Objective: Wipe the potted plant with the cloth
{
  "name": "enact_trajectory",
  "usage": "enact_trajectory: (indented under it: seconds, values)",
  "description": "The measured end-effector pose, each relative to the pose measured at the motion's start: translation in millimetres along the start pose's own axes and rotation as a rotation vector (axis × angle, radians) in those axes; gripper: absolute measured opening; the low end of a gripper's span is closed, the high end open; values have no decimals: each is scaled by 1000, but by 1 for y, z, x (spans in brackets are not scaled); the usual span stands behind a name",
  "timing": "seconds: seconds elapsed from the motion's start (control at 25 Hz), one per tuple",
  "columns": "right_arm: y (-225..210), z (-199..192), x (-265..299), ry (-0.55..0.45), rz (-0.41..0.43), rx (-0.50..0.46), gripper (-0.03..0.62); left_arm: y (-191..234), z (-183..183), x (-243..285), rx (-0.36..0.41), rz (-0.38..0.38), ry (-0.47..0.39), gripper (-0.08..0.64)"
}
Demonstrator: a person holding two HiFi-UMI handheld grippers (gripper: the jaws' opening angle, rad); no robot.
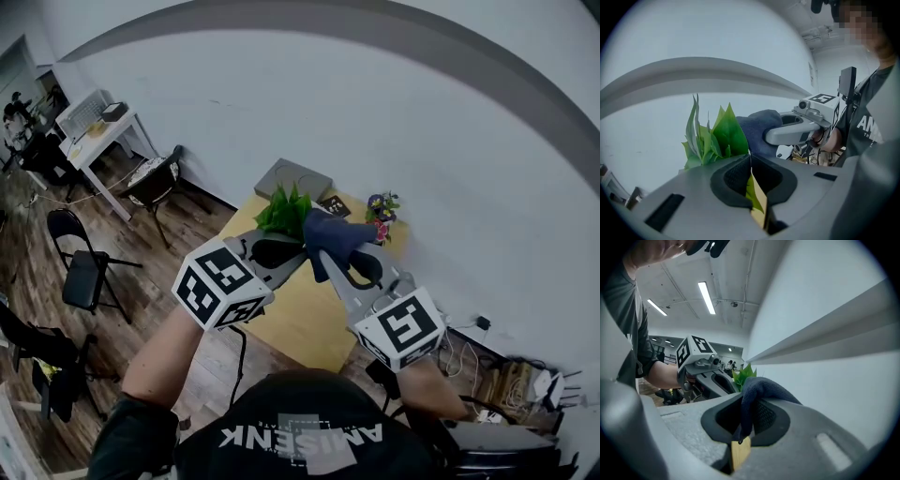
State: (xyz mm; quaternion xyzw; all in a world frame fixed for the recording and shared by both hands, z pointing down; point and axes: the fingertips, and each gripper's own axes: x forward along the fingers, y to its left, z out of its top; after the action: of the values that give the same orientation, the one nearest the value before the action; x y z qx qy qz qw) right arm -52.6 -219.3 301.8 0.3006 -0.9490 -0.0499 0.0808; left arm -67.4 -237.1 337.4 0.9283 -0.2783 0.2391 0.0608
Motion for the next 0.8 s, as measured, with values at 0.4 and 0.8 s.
enact_trajectory:
  seconds: [0.4, 0.8]
  values:
    - [-2, -15, 6, 32, -7, 43, 28, -5, 3, -1, 17, -5, -20, 9]
    - [-1, -49, -15, 72, -64, 140, 28, -24, 8, -19, 49, -7, -65, 6]
